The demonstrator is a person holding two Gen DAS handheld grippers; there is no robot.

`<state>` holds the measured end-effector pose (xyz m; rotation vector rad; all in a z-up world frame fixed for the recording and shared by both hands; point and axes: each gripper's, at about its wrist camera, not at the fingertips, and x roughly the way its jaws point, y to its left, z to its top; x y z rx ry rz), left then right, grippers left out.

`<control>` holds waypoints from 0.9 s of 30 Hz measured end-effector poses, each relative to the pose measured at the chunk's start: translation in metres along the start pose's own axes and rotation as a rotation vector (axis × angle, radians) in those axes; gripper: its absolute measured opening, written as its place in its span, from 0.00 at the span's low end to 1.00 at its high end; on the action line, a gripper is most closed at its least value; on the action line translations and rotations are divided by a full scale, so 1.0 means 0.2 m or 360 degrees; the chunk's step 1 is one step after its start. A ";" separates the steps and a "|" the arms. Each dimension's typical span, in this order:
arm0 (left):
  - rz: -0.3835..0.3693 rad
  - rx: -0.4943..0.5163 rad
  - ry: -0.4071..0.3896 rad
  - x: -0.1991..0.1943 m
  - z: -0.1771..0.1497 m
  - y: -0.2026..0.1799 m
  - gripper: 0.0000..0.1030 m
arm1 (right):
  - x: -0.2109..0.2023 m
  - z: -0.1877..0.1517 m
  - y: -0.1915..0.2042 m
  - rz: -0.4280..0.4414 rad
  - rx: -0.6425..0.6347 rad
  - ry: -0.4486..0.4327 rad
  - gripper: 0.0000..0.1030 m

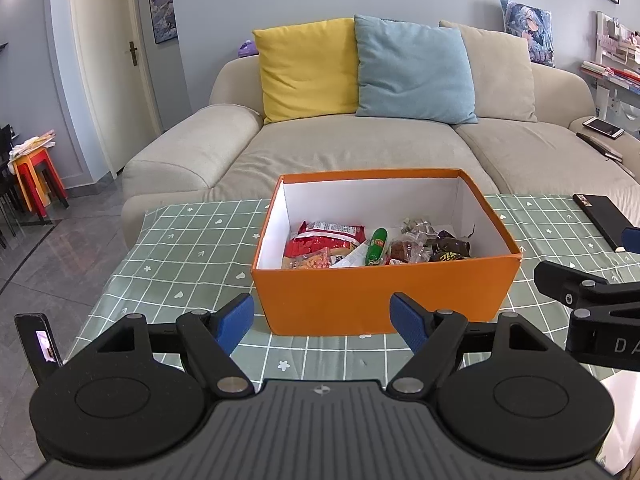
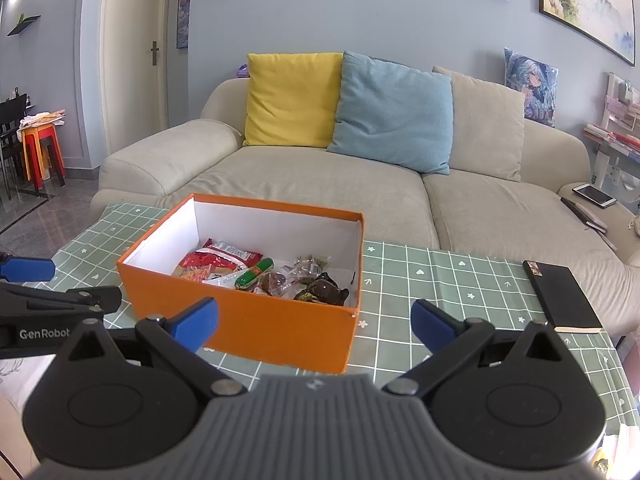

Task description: Organize snacks

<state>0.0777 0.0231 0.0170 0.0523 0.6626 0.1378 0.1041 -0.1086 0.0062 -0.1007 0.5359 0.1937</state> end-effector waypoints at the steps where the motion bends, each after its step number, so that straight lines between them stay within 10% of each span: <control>1: 0.0000 0.0001 -0.0002 0.00 0.00 0.00 0.88 | 0.00 0.00 0.00 0.0001 -0.0002 0.0000 0.96; 27: -0.0007 0.0032 -0.0045 -0.02 0.00 -0.01 0.88 | 0.02 -0.02 -0.01 0.0010 -0.0015 0.0028 0.96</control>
